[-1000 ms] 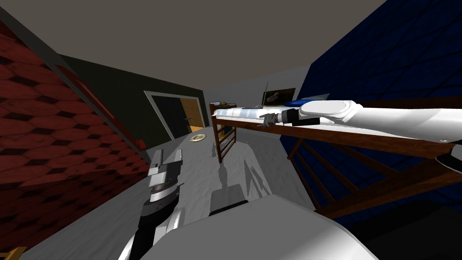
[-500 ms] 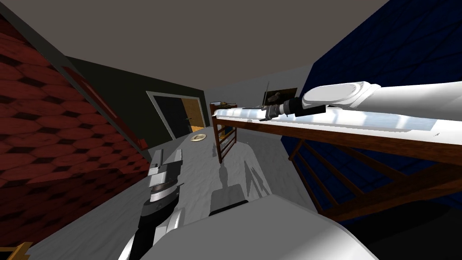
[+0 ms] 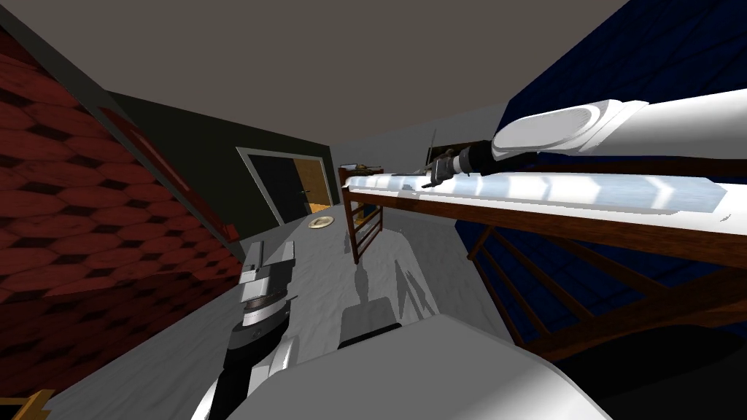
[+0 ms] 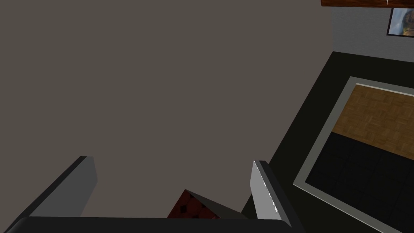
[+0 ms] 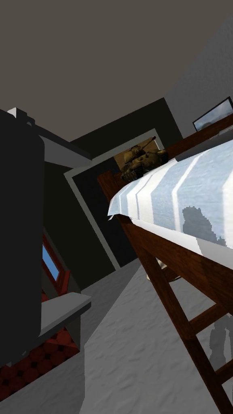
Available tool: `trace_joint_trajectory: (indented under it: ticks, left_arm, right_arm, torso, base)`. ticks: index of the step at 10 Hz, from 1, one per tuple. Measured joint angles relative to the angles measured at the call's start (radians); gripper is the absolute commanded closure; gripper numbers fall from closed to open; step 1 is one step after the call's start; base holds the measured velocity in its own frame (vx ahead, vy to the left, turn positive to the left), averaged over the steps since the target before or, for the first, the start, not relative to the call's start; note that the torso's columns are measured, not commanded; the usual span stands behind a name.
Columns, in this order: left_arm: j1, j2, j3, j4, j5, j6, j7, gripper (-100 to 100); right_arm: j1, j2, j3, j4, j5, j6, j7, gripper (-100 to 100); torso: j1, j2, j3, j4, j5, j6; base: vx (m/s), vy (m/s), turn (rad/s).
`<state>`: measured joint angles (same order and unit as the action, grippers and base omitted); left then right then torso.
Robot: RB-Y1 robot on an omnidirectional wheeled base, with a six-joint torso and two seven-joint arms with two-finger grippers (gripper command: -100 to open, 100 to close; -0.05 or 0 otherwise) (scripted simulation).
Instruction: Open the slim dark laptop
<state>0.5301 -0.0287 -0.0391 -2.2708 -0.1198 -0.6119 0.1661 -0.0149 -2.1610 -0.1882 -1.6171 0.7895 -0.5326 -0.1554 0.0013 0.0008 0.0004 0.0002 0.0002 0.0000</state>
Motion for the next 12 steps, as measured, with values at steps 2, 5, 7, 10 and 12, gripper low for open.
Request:
trace_joint_trajectory:
  ticks: [2,5,7,10,12]
  left_arm:
    - [0.000,0.000,0.000,0.000,0.000,0.000,0.000,0]
    - [0.000,0.000,0.000,0.000,0.000,0.000,0.000,0]
    - [0.000,0.000,0.000,0.000,0.000,0.000,0.000,0]
    - [0.000,0.000,0.000,0.000,0.000,0.000,0.000,0]
    - [0.000,0.000,0.000,0.000,0.000,0.000,0.000,0]
  right_arm:
    - [0.005,-0.060,-0.018,0.043,0.014,-0.004,0.010,-100]
    - [-0.030,-0.148,-0.004,0.074,0.052,-0.011,0.001,-100]
    - [-0.024,-0.193,-0.008,0.082,0.053,-0.010,0.005,-100]
    - [-0.031,-0.284,-0.010,0.118,0.078,-0.011,0.002,-100]
    - [-0.039,-0.346,-0.007,0.152,0.100,-0.016,0.002,-100]
  torso:
    - [-0.002,-0.001,-0.001,0.000,-0.001,0.000]
    - [-0.002,-0.002,-0.001,-0.001,-0.001,0.000]
    - [0.000,0.000,0.000,0.000,0.000,0.000]
    - [-0.001,-0.001,-0.001,0.000,0.000,0.000]
    - [-0.002,-0.002,-0.001,-0.001,-0.001,0.000]
  base:
    - [0.022,-0.034,0.012]
    - [0.033,-0.041,0.008]
    - [0.017,-0.033,0.003]
    - [0.040,-0.053,0.006]
    - [0.040,-0.052,0.006]
